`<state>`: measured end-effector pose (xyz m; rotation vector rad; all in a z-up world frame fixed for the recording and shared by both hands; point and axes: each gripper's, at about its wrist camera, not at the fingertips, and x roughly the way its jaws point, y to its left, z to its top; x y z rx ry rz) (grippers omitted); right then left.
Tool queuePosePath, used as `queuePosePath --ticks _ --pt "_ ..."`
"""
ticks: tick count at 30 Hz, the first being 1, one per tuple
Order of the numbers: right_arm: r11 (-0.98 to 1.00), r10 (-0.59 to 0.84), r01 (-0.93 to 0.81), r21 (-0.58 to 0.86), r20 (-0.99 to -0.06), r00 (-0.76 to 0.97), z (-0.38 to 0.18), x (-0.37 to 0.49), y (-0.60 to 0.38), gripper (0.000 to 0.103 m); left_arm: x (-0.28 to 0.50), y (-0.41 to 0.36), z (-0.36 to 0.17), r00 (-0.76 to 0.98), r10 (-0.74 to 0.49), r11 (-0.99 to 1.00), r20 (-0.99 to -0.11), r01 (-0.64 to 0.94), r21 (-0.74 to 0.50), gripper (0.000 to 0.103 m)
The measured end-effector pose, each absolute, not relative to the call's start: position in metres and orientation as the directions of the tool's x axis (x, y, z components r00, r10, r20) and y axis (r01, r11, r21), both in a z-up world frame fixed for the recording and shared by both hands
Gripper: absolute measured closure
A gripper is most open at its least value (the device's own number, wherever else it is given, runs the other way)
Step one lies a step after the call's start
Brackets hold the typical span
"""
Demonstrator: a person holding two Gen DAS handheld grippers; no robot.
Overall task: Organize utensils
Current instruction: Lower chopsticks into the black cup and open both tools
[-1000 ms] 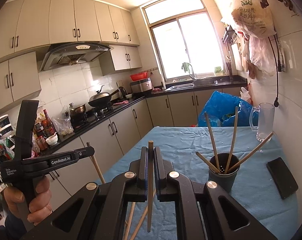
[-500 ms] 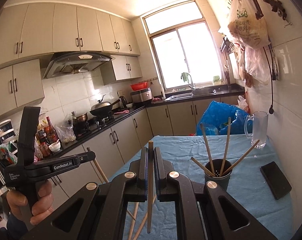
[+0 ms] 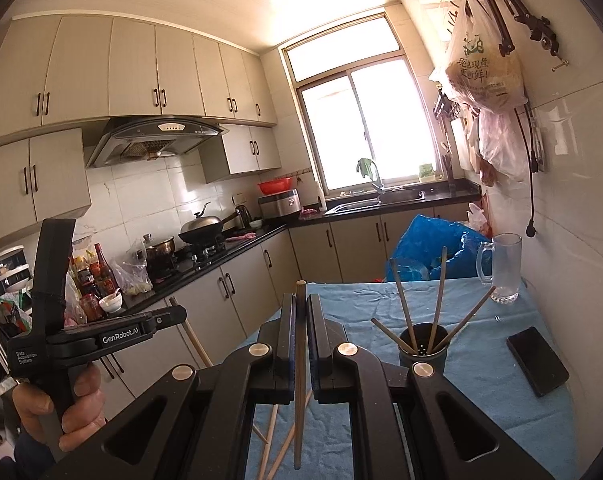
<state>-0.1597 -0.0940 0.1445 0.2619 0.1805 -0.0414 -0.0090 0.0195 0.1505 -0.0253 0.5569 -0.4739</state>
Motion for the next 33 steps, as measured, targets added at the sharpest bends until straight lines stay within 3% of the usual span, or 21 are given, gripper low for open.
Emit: queuePosePath --ticks 19,26,33 --pt "0.940 -0.079 0.122 0.317 -0.144 0.986 0.174 -0.172 -0.149 0.097 0.027 -0.013 0.159 0.673 -0.486 0.861 -0.557 0.479 -0.172 0.096" --pt "0.925 -0.162 0.187 0.332 -0.101 0.982 0.207 -0.170 -0.201 0.097 0.065 -0.054 0.181 0.629 -0.533 0.828 -0.566 0.525 -0.197 0.096" --pt "0.899 -0.238 0.265 0.348 -0.120 0.964 0.224 -0.137 -0.250 0.097 0.105 -0.110 0.208 0.603 -0.577 0.798 -0.550 0.560 -0.223 0.096"
